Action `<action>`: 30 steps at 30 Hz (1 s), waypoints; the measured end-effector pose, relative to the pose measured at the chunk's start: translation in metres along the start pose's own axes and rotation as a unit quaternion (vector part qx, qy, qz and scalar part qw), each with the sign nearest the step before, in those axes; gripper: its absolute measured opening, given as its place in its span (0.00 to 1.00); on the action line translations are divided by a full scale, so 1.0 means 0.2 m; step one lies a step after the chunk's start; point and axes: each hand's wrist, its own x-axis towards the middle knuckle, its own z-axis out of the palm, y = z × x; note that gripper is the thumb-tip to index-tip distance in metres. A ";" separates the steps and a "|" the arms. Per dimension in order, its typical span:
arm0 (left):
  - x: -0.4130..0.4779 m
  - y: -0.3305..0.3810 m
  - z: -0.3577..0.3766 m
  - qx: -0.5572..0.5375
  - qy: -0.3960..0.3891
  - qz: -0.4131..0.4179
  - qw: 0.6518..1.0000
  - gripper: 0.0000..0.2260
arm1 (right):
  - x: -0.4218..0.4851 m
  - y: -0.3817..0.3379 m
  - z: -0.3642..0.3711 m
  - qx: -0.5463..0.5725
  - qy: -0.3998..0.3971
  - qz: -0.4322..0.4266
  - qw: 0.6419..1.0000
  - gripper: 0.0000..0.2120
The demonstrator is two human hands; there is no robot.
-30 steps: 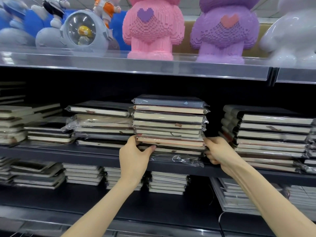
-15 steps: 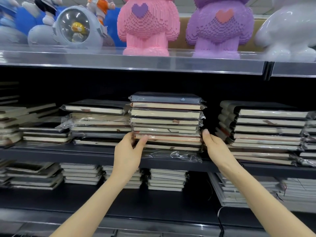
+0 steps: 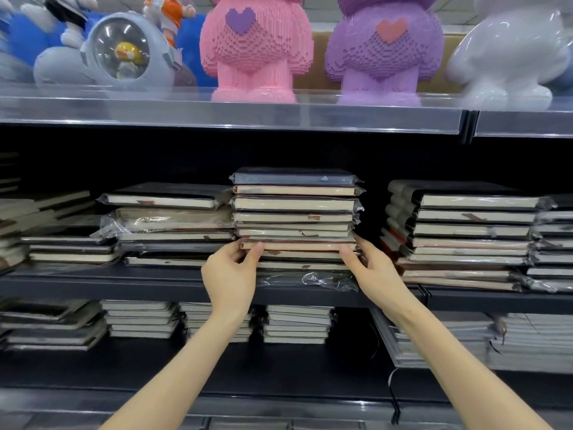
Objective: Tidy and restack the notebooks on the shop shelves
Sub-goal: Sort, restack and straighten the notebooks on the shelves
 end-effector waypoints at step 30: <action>-0.06 -0.09 0.01 0.078 0.014 0.117 0.990 0.24 | -0.06 -0.02 0.08 -0.106 0.132 -0.032 0.985 0.28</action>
